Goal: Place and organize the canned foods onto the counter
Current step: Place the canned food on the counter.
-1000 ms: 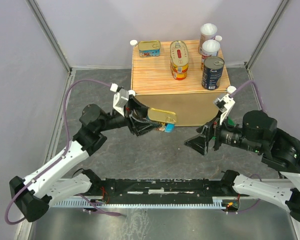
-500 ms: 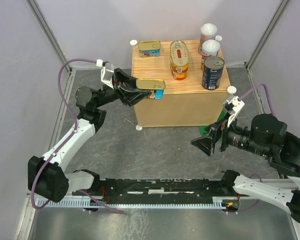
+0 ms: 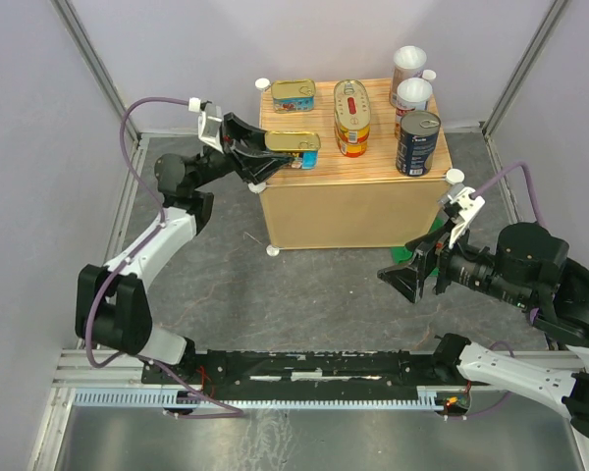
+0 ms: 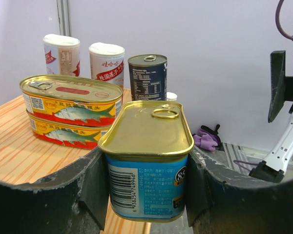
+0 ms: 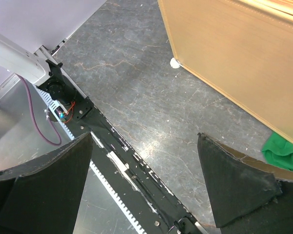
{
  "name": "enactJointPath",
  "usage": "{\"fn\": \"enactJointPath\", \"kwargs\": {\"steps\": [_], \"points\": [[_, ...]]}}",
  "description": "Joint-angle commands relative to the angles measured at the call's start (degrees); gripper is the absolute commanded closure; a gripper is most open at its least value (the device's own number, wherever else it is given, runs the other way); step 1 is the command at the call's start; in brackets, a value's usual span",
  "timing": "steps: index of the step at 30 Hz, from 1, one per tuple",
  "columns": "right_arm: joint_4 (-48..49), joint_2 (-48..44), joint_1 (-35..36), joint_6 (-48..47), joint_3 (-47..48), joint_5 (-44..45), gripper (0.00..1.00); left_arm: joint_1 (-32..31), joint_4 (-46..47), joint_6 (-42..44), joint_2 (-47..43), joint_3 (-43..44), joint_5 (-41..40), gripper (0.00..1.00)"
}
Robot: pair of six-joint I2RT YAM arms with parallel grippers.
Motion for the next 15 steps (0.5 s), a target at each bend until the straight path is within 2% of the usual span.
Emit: {"fn": "enactJointPath", "kwargs": {"steps": [1,15], "points": [[1.2,0.7,-0.1,-2.8,2.0,1.7,0.05,0.2,8.7,-2.0,2.3,5.1,-0.5,0.97],[2.0,0.6,-0.1,-4.5,-0.3,3.8,0.05,0.7,11.8,1.0,11.6,8.7,0.4,0.97]]}}
